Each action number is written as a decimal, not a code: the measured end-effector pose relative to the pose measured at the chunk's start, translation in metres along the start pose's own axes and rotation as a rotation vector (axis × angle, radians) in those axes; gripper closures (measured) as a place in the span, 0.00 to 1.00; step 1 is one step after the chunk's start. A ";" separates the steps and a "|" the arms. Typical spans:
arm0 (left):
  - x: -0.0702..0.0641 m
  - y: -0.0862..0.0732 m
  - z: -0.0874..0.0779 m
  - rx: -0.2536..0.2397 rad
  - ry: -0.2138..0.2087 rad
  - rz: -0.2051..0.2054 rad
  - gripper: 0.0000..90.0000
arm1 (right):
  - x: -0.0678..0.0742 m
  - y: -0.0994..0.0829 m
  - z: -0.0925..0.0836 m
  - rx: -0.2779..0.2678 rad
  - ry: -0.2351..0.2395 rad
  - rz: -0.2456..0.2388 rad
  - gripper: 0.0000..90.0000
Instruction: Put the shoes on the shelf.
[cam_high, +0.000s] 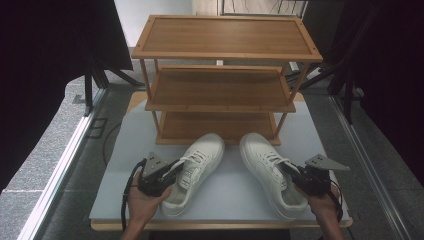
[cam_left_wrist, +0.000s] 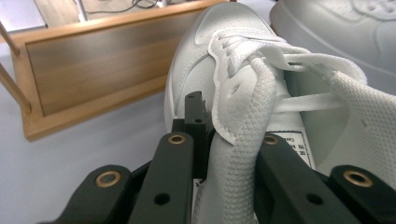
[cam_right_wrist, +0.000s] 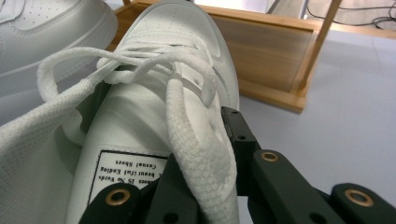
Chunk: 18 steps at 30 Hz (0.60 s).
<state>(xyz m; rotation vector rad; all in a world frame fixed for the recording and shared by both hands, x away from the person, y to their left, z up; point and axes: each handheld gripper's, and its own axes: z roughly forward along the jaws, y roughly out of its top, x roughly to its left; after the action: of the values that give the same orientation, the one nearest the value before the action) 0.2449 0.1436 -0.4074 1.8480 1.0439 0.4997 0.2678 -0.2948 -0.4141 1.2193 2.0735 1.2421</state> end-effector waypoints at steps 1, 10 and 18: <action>0.000 0.002 -0.002 -0.007 -0.003 0.000 0.91 | 0.001 0.002 -0.001 -0.003 0.004 0.000 0.95; 0.005 0.018 -0.014 -0.029 -0.007 0.011 0.91 | 0.009 0.026 -0.006 -0.041 0.015 -0.026 0.95; 0.010 0.032 -0.023 -0.045 -0.035 0.011 0.92 | 0.009 0.046 -0.009 -0.070 0.043 -0.032 0.95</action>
<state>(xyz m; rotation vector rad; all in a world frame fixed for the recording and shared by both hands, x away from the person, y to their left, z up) 0.2488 0.1565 -0.3690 1.8172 0.9917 0.4918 0.2778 -0.2821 -0.3693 1.1337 2.0533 1.3256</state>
